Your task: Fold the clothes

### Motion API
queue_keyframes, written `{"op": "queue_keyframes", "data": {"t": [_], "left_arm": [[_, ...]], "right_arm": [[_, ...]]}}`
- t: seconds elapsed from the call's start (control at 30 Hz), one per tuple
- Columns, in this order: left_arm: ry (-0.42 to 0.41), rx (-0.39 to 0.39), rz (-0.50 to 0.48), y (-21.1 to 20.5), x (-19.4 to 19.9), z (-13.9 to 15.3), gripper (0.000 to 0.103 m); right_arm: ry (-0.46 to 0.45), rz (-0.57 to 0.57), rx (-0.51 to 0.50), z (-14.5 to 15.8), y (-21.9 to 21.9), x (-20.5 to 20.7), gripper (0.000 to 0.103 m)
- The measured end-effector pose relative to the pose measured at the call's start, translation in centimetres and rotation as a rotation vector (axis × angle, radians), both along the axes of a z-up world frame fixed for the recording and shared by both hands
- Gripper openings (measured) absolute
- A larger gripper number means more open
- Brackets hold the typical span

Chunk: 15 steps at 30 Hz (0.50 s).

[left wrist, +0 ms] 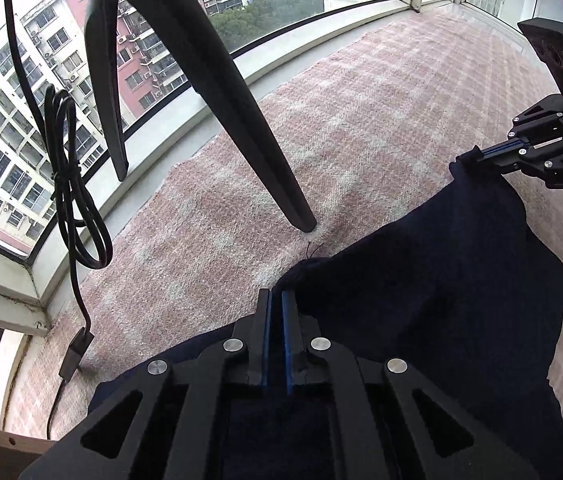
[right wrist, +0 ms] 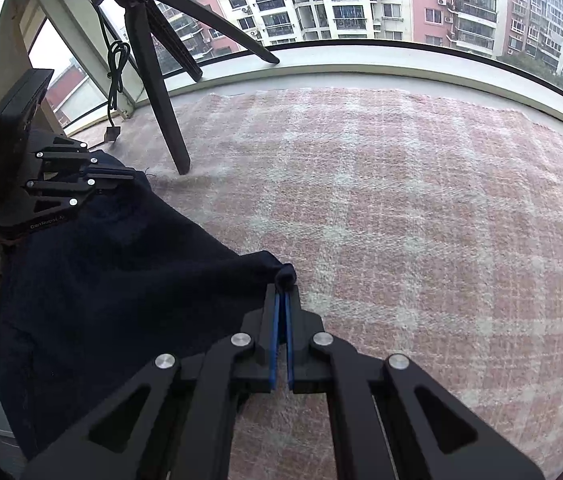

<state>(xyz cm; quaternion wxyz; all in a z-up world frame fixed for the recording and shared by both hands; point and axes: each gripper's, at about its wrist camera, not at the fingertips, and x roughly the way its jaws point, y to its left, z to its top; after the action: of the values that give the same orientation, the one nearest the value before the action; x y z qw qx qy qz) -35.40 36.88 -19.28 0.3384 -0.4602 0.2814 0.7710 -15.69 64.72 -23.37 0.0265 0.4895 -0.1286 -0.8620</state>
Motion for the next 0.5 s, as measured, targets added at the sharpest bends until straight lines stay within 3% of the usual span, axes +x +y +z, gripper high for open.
{"op": "queue_keyframes", "data": {"t": [0.07, 0.17, 0.27, 0.33, 0.4, 0.5], "left_arm": [[0.037, 0.004, 0.025, 0.0, -0.7, 0.3, 0.004], [0.023, -0.003, 0.072, 0.5, -2.3, -1.2, 0.004], [0.092, -0.044, 0.071, 0.9, -2.0, -2.7, 0.004], [0.095, -0.036, 0.099, 0.5, -2.1, -2.7, 0.004], [0.095, -0.058, 0.13, 0.1, -2.4, -2.2, 0.015], [0.114, -0.097, 0.161, -0.7, -2.2, -0.8, 0.02]], "right_arm": [[0.038, -0.022, -0.006, 0.9, 0.3, 0.2, 0.002], [0.063, -0.029, 0.033, 1.4, 0.2, -0.1, 0.002], [0.025, -0.025, 0.065, -0.1, -0.3, -0.6, 0.002], [0.022, -0.007, 0.089, -0.6, -0.6, -0.6, 0.003], [0.001, -0.016, 0.069, -0.4, -0.3, -0.6, 0.003], [-0.01, -0.04, 0.021, 1.0, 0.4, -0.1, 0.006]]}}
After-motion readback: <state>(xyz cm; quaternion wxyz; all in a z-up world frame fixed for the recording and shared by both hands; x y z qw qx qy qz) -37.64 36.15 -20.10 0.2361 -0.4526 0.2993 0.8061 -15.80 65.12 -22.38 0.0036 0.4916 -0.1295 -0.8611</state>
